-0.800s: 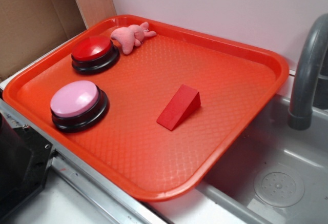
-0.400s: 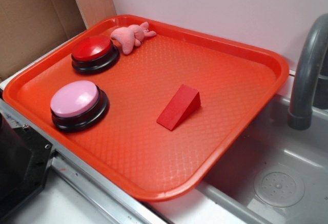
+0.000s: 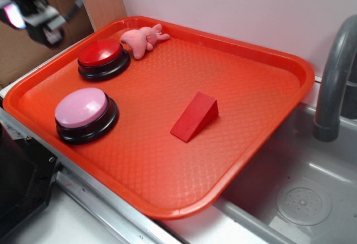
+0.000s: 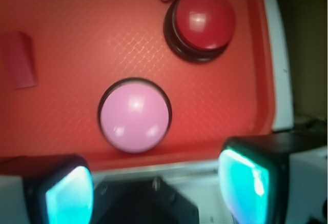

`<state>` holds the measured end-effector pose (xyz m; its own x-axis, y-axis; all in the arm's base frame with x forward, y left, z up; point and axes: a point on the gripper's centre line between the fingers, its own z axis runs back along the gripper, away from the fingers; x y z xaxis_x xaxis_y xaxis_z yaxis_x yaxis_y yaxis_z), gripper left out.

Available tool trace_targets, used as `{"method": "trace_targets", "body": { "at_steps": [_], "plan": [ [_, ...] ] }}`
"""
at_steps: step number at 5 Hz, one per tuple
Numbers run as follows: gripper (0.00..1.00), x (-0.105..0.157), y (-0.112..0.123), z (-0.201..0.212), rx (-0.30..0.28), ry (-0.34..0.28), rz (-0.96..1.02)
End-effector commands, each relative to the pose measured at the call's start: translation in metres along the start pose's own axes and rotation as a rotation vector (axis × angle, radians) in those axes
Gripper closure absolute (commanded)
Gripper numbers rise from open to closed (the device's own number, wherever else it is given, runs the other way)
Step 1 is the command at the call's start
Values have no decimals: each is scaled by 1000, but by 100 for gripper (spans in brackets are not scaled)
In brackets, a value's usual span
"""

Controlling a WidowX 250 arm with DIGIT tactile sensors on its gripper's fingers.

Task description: Push the pink button.

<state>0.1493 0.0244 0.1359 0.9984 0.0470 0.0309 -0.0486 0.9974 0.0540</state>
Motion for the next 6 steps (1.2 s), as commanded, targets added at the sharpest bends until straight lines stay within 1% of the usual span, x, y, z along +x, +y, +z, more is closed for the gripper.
{"method": "trace_targets", "body": {
  "at_steps": [1,2,3,4,5,6],
  "plan": [
    [0,22,-4,-46,12,26,-10],
    [0,22,-5,-72,-5,39,17],
    [0,23,-10,-91,4,45,31],
    [0,20,-11,-110,-17,81,52],
    [0,21,-11,-102,-16,76,46],
    [0,16,-7,-62,-19,32,35]
  ]
}}
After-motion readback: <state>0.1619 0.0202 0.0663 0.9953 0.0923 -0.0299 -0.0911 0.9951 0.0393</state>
